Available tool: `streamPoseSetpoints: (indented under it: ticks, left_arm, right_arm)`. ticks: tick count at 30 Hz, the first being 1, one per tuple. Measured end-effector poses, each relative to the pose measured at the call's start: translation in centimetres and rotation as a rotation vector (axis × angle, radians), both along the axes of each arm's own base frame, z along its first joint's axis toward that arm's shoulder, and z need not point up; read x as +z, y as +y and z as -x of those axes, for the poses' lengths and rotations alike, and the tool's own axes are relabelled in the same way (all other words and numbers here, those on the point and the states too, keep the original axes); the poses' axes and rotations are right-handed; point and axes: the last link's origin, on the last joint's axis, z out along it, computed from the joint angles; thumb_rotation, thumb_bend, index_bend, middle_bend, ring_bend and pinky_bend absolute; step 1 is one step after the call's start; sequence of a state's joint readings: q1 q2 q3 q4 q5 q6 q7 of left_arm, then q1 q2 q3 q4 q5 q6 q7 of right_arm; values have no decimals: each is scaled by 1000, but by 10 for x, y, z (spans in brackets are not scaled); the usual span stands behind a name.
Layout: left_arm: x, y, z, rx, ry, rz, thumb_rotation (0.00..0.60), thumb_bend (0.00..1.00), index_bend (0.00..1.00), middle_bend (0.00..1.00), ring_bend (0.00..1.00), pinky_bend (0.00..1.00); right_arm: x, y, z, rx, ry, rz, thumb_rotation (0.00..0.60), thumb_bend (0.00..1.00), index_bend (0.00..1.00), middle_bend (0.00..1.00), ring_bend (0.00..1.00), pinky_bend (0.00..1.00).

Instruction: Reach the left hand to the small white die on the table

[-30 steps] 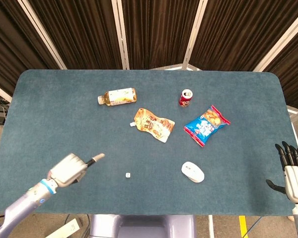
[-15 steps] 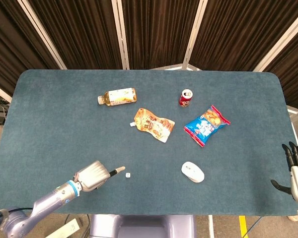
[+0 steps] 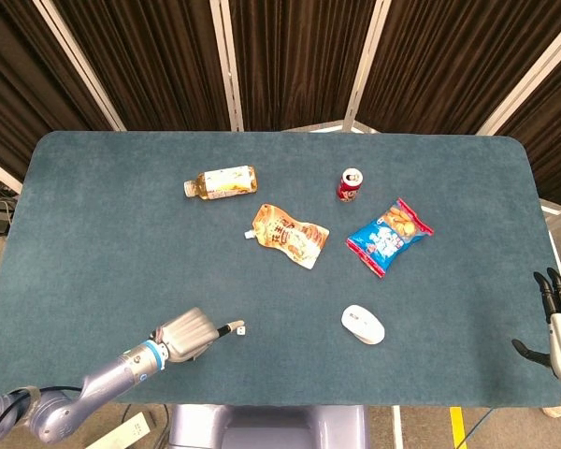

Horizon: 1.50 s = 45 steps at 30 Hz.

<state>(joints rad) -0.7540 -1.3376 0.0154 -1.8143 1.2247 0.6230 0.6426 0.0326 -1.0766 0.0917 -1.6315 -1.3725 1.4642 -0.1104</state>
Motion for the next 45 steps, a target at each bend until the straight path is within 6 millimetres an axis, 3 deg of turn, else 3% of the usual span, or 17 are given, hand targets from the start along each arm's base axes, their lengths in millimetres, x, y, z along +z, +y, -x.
streamPoseSetpoints:
  ticks: [9, 21, 45]
  left_arm:
    - [-12, -2, -5, 22, 17, 28, 600, 798, 0, 797, 827, 841]
    - [-11, -7, -2, 38, 38, 42, 600, 800, 0, 797, 827, 841]
    - [16, -11, 30, 106, 50, 14, 600, 808, 0, 797, 827, 841]
  right_arm:
    - [0, 1, -1, 4, 1, 1, 600, 16, 0, 0, 0, 0]
    - [0, 1, -1, 7, 3, 1, 600, 17, 0, 0, 0, 0]
    - [-5, 2, -1, 4, 20, -12, 600, 17, 0, 0, 0, 0]
